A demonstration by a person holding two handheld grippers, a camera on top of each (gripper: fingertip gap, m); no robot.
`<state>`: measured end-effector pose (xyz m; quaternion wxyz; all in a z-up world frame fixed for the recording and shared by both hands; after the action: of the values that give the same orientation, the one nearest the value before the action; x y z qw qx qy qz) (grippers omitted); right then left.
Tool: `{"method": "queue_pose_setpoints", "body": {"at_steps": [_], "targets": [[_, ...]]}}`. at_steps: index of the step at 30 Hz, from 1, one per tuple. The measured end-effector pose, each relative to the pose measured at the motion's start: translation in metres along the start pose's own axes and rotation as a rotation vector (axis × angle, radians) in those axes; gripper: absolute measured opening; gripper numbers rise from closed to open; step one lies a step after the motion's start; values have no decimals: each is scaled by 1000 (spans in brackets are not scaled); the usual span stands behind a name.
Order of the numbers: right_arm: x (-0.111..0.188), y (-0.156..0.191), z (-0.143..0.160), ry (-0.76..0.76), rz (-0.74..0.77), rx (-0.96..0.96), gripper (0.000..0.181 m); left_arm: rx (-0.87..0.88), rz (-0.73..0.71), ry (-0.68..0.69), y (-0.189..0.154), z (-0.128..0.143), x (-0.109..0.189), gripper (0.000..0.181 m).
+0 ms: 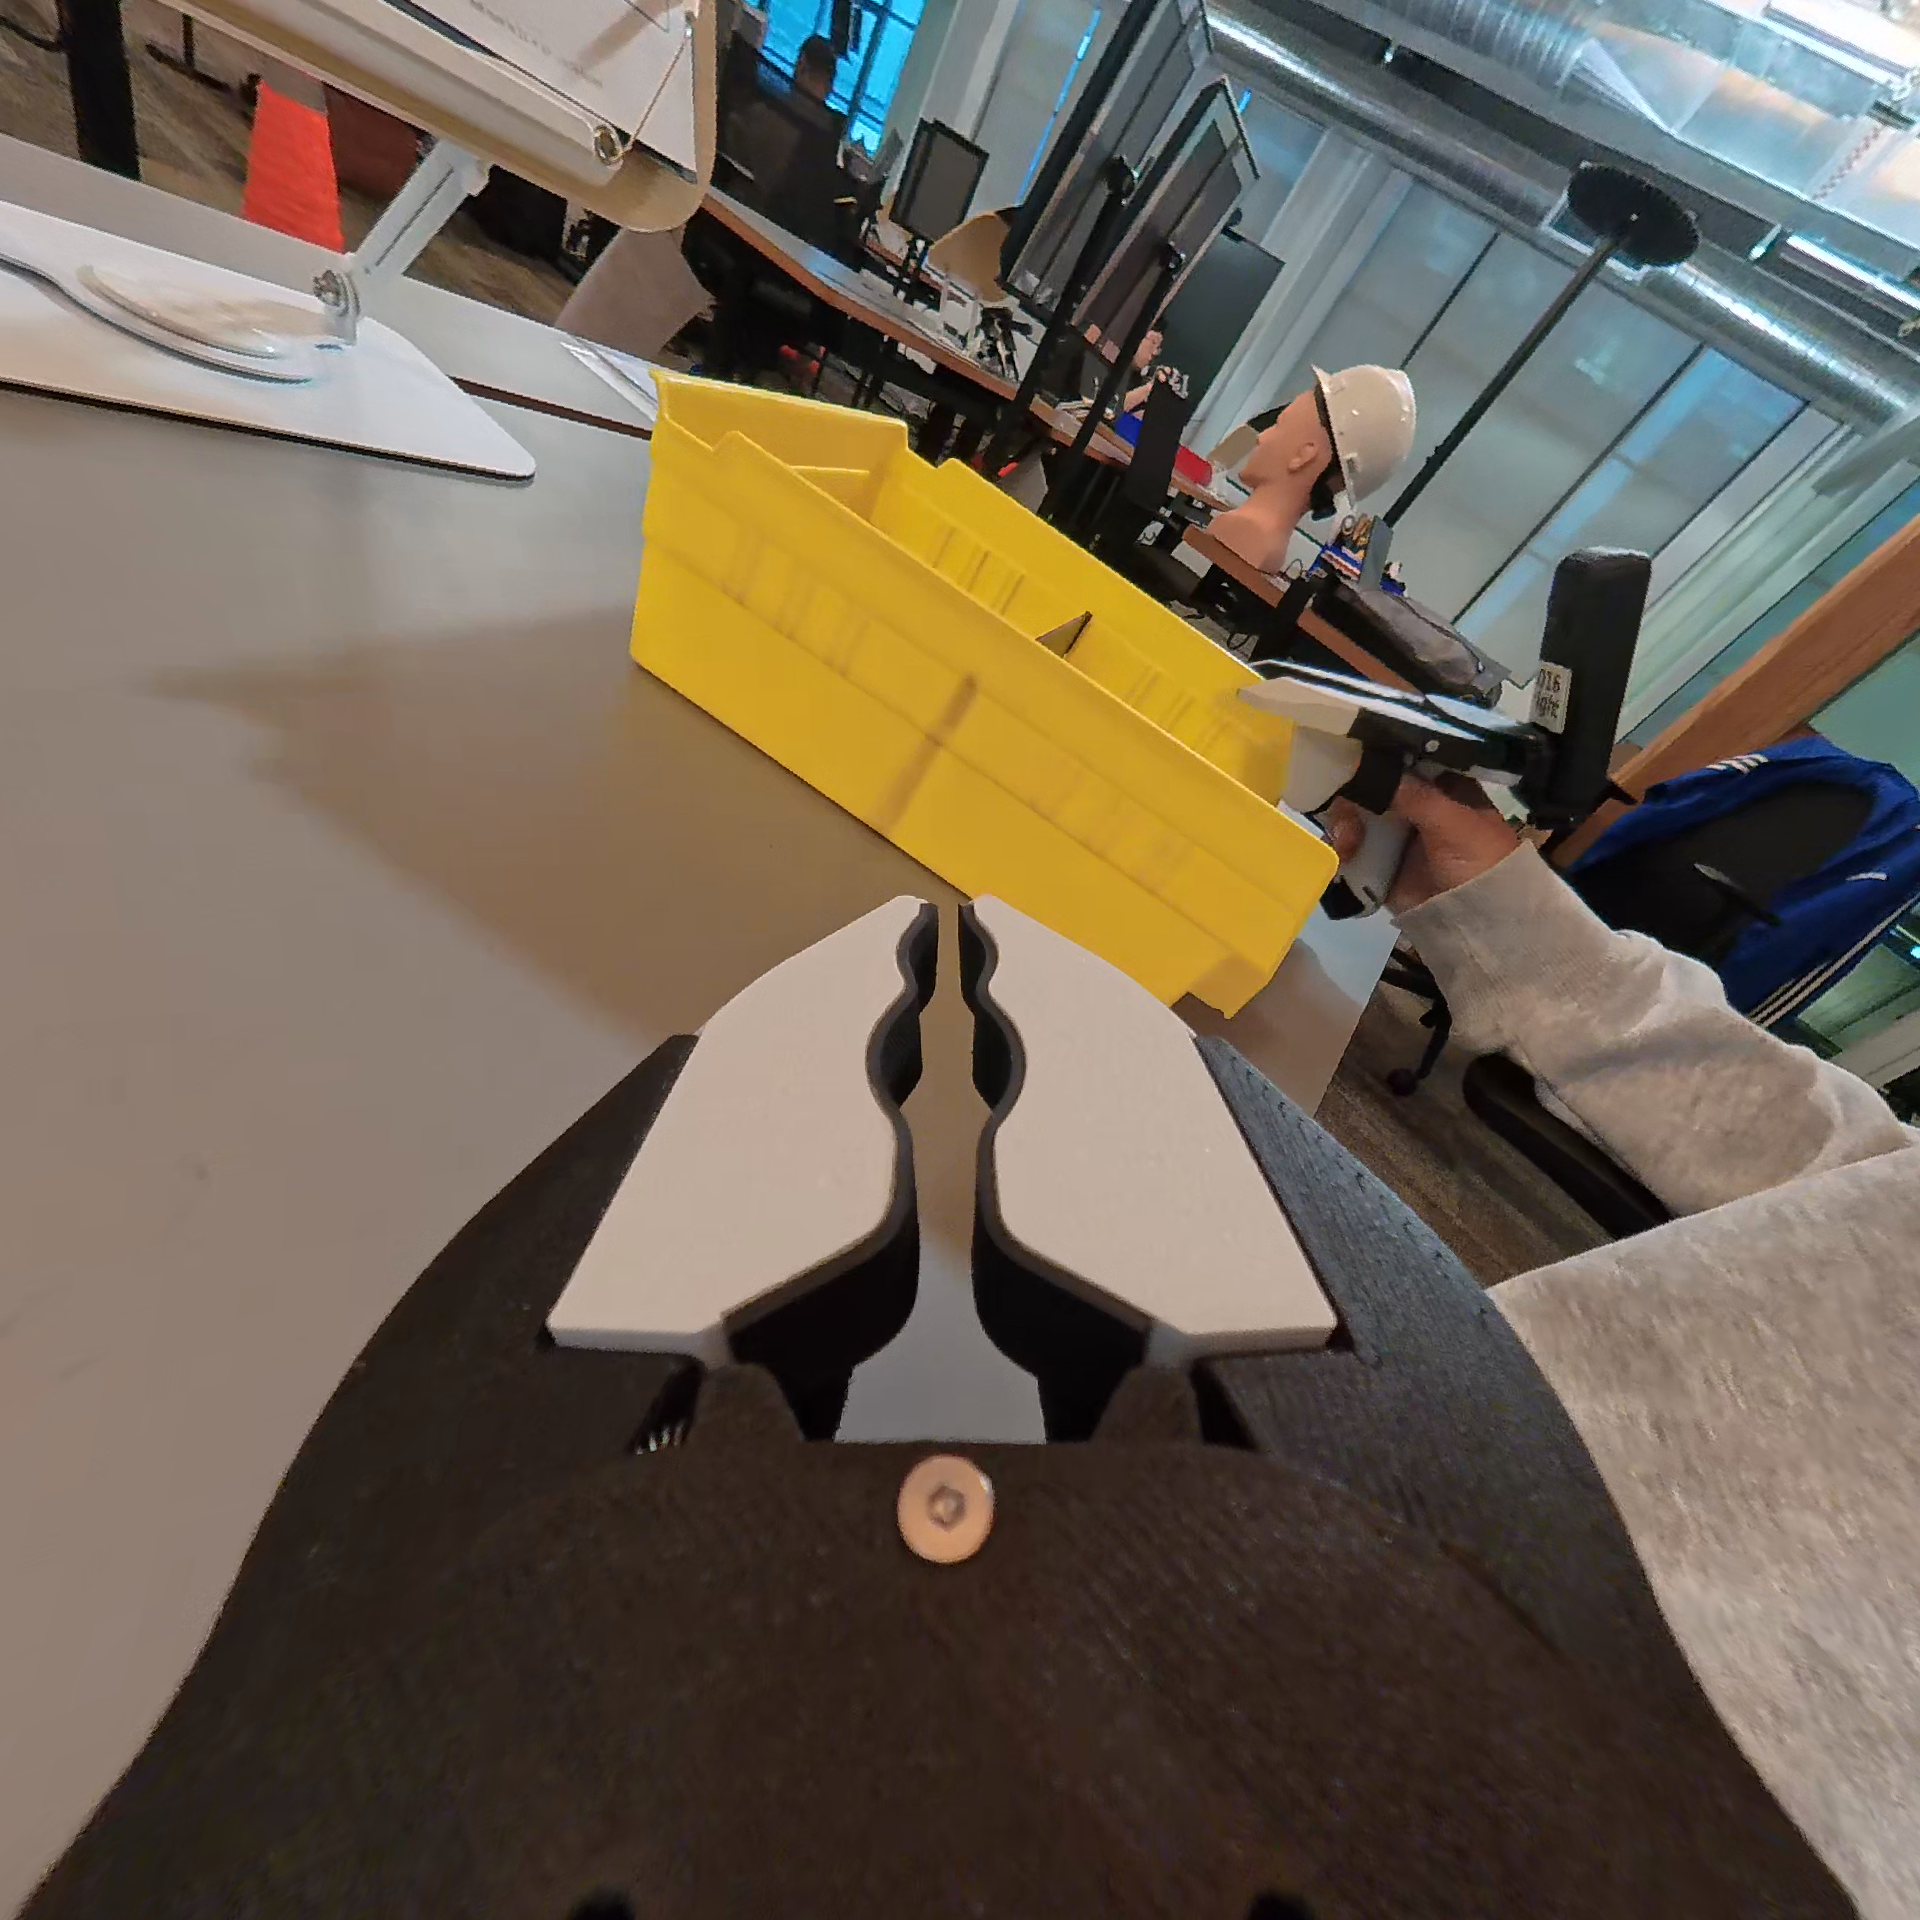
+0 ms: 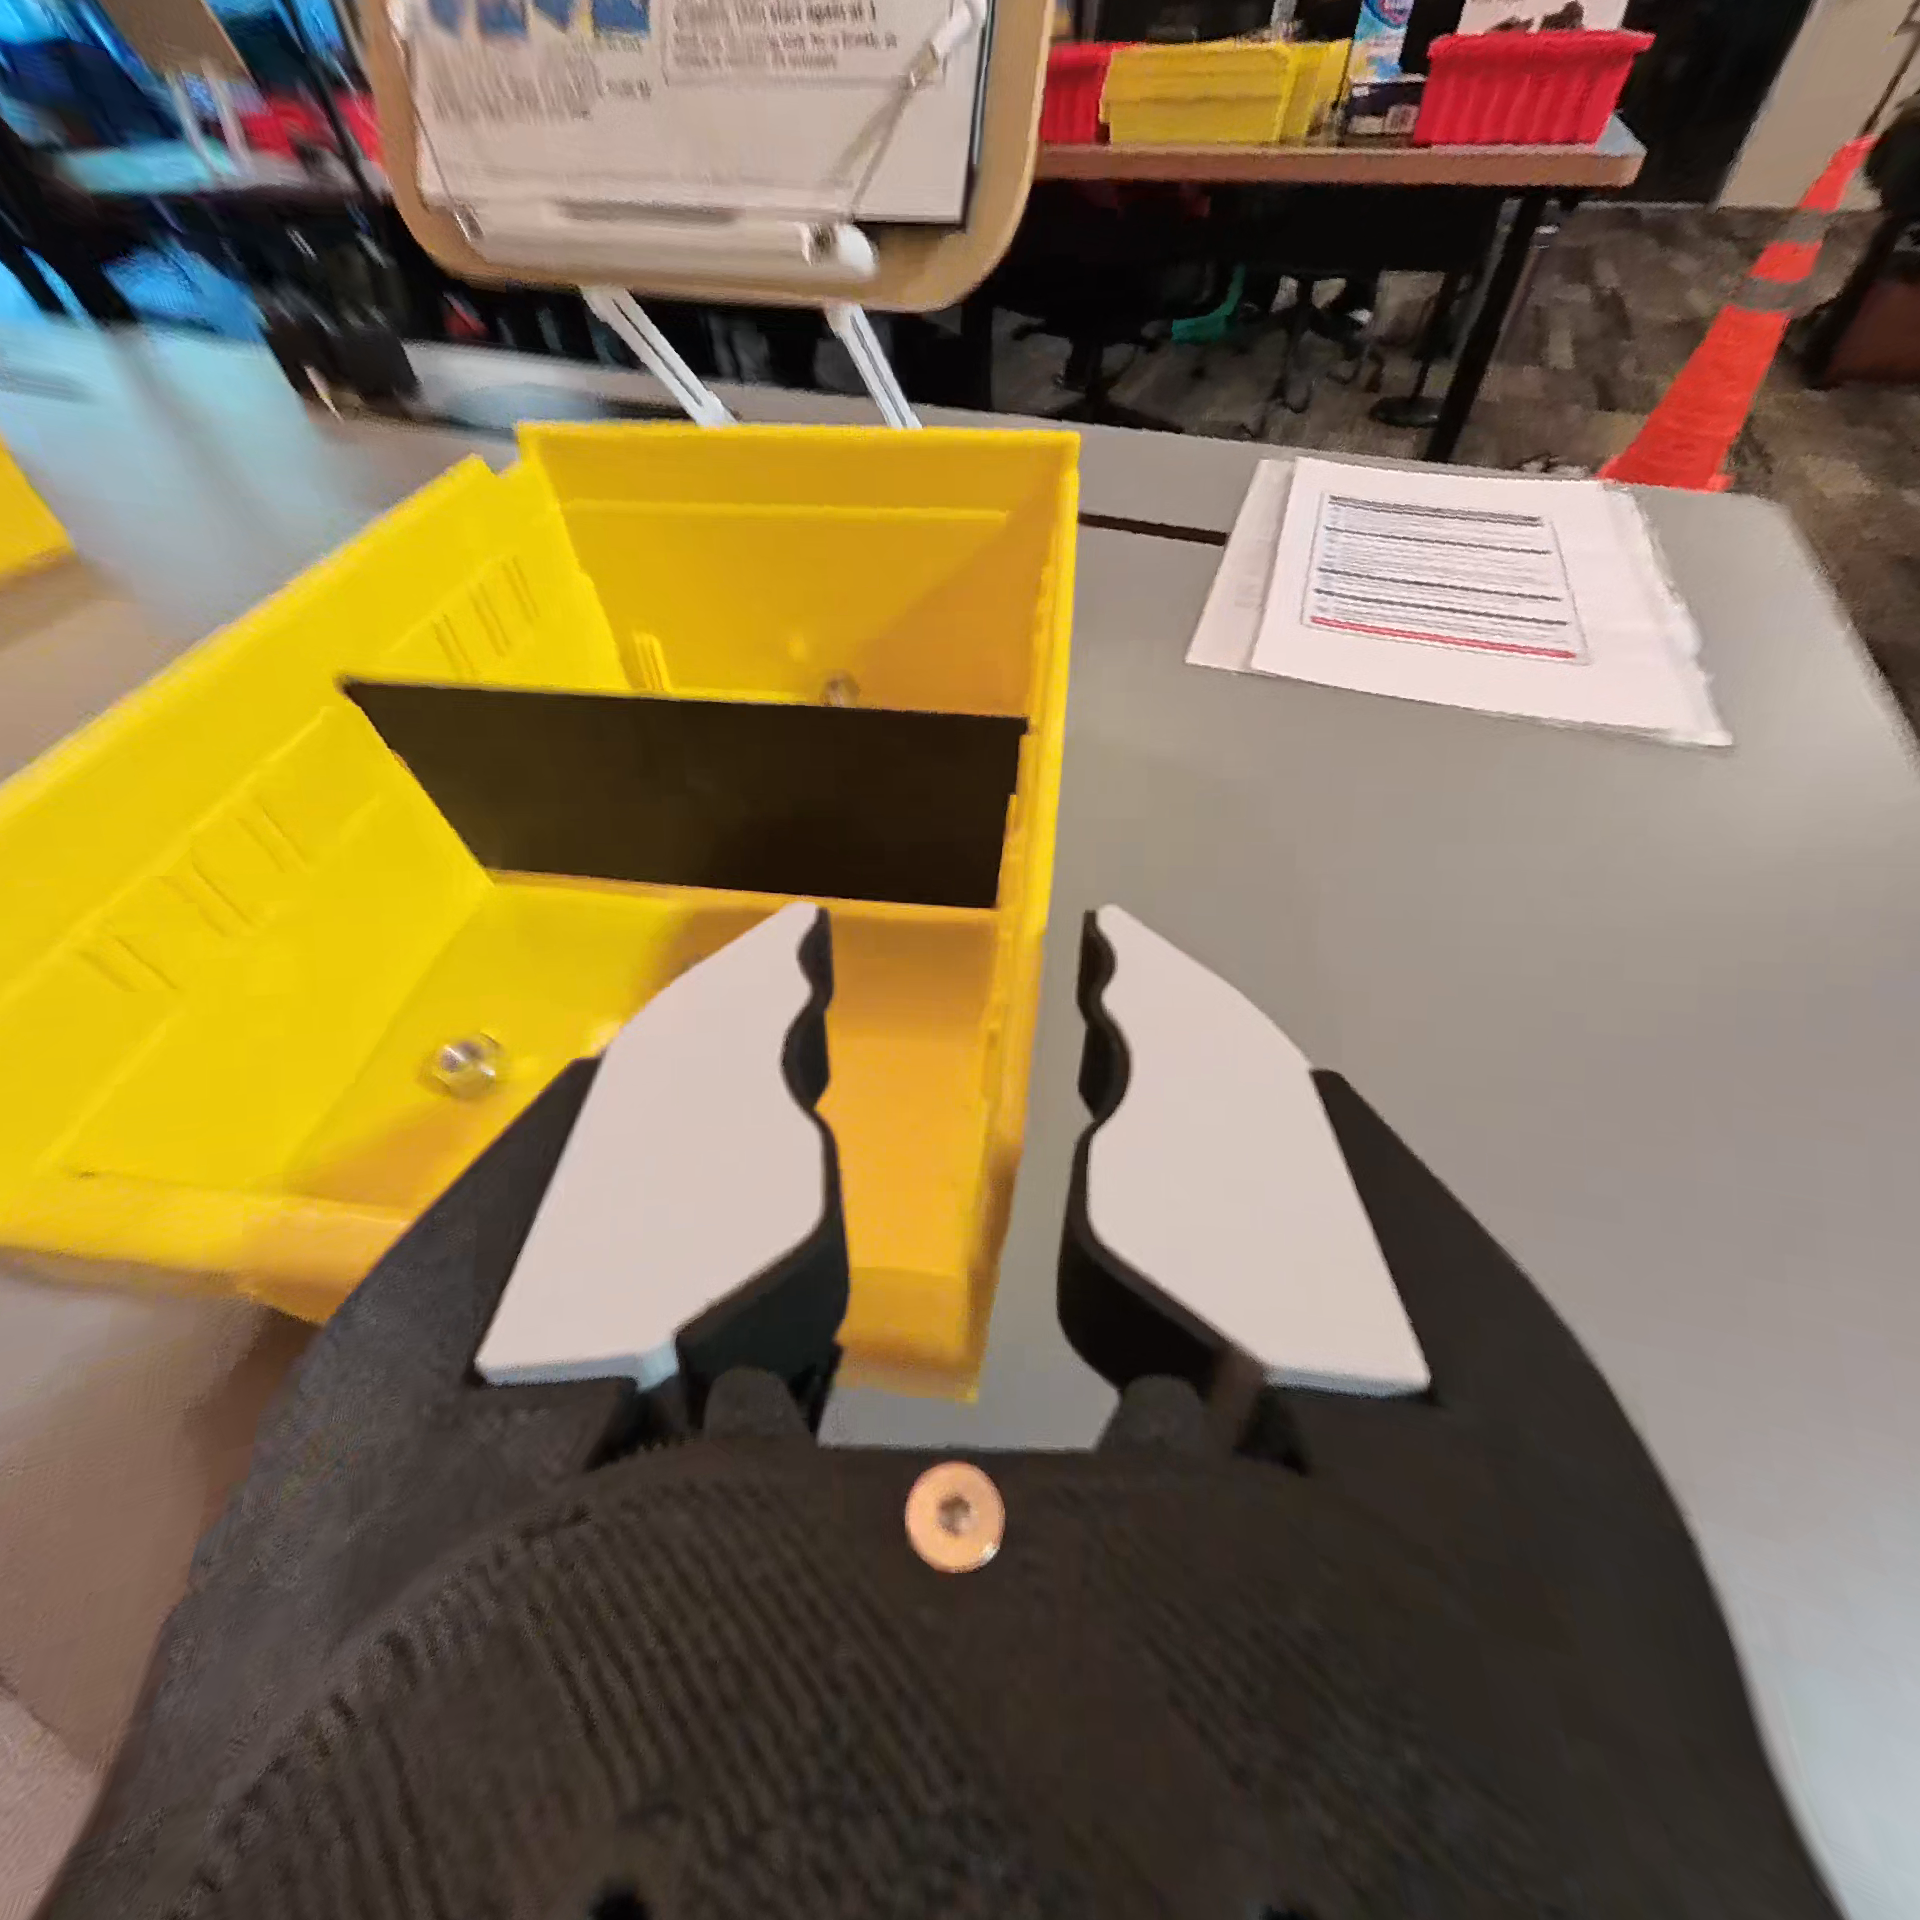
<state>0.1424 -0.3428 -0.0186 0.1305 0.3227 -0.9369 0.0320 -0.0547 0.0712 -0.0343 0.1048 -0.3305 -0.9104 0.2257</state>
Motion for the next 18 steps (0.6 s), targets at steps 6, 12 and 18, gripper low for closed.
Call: {"method": "queue_pose_setpoints", "body": {"at_steps": [6,12,18], "targets": [[-5,-10,1,-31,-74,-198,51,4,8,2,0,0,0,4],[-17,-1,12,122,-39,-95,47,19,10,-11,1,0,2,4],[-13,-6,13,137,-51,-148,18,-65,-98,-42,3,-8,10,15]]}}
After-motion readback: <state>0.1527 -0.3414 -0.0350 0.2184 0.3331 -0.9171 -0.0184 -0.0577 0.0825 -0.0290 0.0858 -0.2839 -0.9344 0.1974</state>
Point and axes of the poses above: each gripper's, where its closed fingertips meet, x back along the fingers, z out of its underside, y = z × x across the jaws, the point moved 10 cm from there along x, back along the fingers, and after that the axes turned 8 degrees about z, right-handed, at the moved point
